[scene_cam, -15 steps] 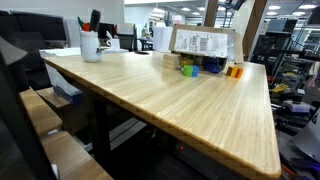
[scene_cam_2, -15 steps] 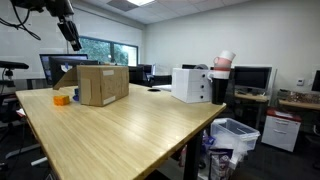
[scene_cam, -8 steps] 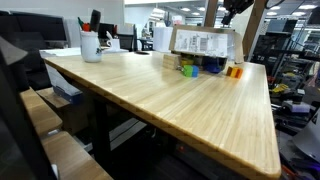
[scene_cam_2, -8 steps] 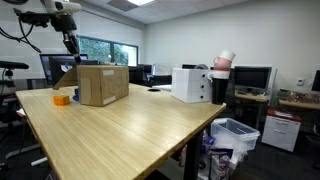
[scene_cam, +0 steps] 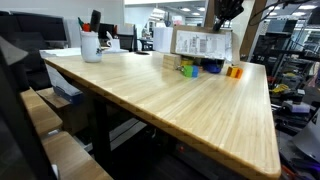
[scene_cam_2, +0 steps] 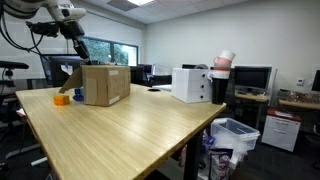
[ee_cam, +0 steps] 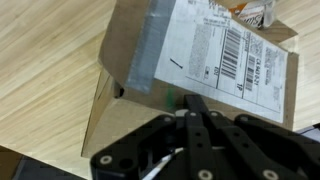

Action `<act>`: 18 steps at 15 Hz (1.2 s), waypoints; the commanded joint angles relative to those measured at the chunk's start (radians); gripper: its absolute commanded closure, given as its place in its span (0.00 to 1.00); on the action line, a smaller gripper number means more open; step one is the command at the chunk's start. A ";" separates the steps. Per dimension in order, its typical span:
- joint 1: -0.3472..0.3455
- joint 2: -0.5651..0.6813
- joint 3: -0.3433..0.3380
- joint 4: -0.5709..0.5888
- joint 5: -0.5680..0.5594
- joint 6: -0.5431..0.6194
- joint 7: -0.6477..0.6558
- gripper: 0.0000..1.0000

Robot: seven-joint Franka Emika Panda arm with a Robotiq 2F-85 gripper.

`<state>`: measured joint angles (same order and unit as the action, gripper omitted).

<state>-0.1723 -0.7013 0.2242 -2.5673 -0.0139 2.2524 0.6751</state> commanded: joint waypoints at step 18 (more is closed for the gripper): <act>-0.038 0.056 0.204 -0.085 -0.240 0.236 0.261 1.00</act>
<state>-0.1896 -0.6471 0.3733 -2.6197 -0.1732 2.4262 0.8483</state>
